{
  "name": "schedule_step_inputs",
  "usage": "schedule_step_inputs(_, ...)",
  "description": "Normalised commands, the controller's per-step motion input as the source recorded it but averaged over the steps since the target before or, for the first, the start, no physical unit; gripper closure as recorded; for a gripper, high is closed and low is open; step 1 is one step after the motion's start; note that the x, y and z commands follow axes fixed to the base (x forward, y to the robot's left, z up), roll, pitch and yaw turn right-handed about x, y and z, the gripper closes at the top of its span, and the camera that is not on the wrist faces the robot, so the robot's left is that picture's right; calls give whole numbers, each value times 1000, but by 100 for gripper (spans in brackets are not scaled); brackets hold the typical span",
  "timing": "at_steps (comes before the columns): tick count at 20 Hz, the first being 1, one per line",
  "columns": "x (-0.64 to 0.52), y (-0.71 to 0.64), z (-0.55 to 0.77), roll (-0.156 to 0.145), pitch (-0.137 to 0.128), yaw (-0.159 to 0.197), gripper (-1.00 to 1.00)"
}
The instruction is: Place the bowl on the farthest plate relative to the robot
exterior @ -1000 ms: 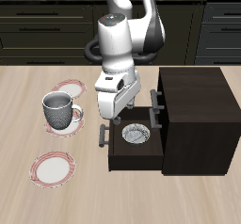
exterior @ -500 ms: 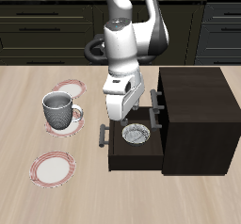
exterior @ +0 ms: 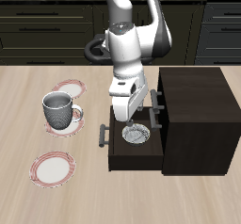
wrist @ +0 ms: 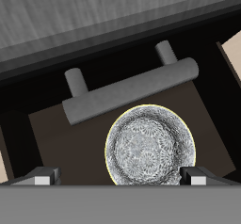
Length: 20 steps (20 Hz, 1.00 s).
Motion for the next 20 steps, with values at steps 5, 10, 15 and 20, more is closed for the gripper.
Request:
schedule_step_inputs(5, 13, -16, -89, -1, 18, -12, -100)
schedule_step_inputs(10, -6, -69, -202, -2, 23, 2, -100)
schedule_step_inputs(15, -16, -18, -150, 11, 30, -11, -100)
schedule_step_inputs(20, 34, -26, -107, 2, 15, 0, -100)
